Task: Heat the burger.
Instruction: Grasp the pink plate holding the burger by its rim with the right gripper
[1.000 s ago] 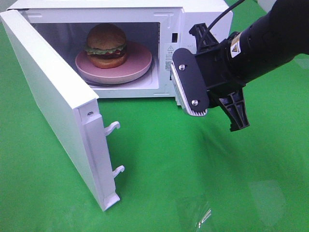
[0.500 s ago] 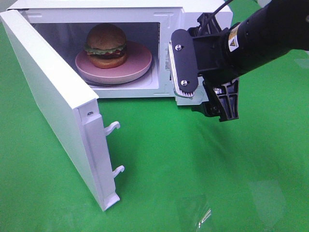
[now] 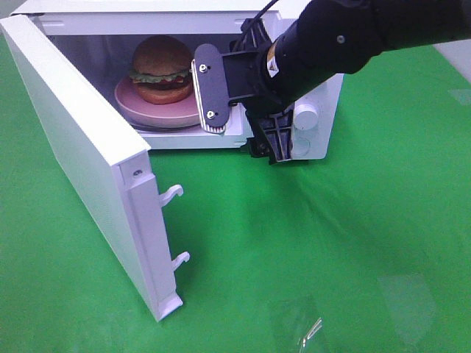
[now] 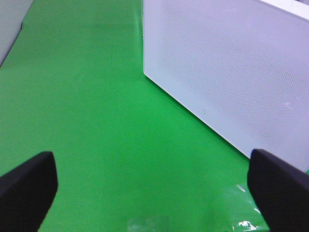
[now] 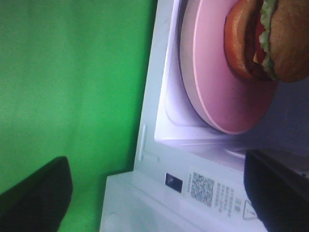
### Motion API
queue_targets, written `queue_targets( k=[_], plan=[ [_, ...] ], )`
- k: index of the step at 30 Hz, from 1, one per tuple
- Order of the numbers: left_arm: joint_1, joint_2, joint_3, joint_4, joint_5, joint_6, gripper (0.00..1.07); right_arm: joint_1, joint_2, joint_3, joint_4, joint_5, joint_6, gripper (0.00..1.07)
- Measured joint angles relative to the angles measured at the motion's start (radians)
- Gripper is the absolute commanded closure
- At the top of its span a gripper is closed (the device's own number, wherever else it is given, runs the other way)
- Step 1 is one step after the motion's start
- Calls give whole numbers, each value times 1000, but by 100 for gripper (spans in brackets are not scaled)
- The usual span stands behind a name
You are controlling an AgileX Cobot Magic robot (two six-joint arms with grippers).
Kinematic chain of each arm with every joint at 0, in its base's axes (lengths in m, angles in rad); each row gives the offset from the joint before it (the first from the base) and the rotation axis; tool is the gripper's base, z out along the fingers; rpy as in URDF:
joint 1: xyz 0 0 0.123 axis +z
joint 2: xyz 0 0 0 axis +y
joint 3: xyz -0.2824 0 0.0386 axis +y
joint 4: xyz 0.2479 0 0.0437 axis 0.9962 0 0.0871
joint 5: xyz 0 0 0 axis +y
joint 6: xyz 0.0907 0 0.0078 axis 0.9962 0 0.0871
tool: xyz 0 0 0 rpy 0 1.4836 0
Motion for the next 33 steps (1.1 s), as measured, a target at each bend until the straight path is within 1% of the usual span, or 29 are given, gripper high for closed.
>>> queue_targets(
  k=[5,6,9,10,11,13,20,24,26,29,32,33],
  plan=[
    [0,0,0,0,0,0,7,0,63,-52,-1,-9,0,17],
    [0,0,0,0,0,0,7,0,97,-79,-1,-18,0,17],
    [0,0,0,0,0,0,7,0,127,-105,-1,-24,1,18],
    [0,0,0,0,0,0,7,0,160,-131,-1,-27,3,18],
    [0,0,0,0,0,0,7,0,160,-131,-1,-27,3,18],
    [0,0,0,0,0,0,7,0,207,-179,-1,-29,12,19],
    [0,0,0,0,0,0,7,0,255,-226,3,-45,15,21],
    [0,0,0,3,0,0,7,0,283,-264,3,-50,17,22],
    [0,0,0,3,0,0,7,0,321,-313,3,-50,34,22],
    [0,0,0,3,0,0,7,0,327,-322,3,-50,37,23],
    [0,0,0,7,0,0,7,3,365,-366,3,-50,42,23],
    [0,0,0,7,0,0,7,3,365,-366,3,-50,42,23]
  ],
)
